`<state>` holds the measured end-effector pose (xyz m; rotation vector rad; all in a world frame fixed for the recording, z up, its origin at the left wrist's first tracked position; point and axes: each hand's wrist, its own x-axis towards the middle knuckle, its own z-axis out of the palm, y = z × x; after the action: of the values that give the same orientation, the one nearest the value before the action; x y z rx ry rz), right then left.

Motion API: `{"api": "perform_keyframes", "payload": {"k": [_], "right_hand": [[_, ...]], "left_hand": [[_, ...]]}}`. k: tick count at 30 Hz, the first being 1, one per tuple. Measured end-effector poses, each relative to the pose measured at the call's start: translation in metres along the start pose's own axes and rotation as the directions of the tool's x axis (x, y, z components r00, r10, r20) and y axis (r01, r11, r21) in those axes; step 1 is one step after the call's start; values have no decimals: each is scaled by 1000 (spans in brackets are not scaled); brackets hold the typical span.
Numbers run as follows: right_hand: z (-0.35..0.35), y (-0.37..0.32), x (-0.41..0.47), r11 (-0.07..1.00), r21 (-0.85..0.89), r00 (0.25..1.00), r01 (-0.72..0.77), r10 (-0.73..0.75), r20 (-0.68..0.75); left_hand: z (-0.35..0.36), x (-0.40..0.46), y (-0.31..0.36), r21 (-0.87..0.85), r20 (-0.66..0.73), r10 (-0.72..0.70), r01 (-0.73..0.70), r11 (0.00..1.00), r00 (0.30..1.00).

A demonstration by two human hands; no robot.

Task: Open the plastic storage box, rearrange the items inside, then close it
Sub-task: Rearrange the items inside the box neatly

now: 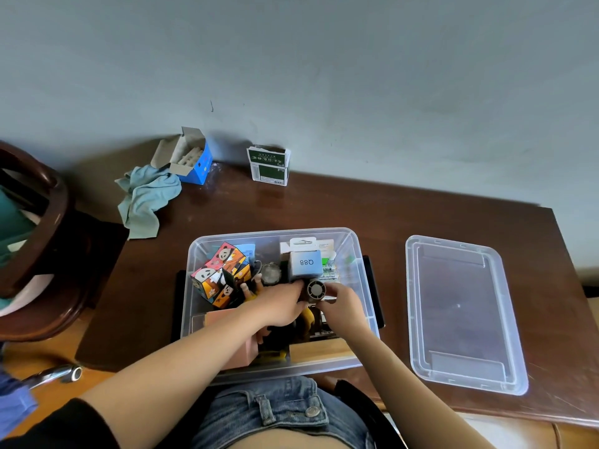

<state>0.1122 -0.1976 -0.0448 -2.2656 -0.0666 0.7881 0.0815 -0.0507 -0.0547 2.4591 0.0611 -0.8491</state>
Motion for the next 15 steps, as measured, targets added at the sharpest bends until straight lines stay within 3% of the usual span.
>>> {"api": "perform_keyframes", "payload": {"k": [4,10,15], "right_hand": [[-3,-2,2,999,-35,1000,2,-1,31],[-24,-8,-8,965,-256,993,62,-34,112],[-57,-12,-17,963,-231,989,135,-119,83]], "left_hand": [[2,-5,0,93,-9,9,-8,996,1000],[-1,-8,-2,149,-27,-9,13,989,1000],[-2,-7,-2,297,29,-16,7,955,999]]}}
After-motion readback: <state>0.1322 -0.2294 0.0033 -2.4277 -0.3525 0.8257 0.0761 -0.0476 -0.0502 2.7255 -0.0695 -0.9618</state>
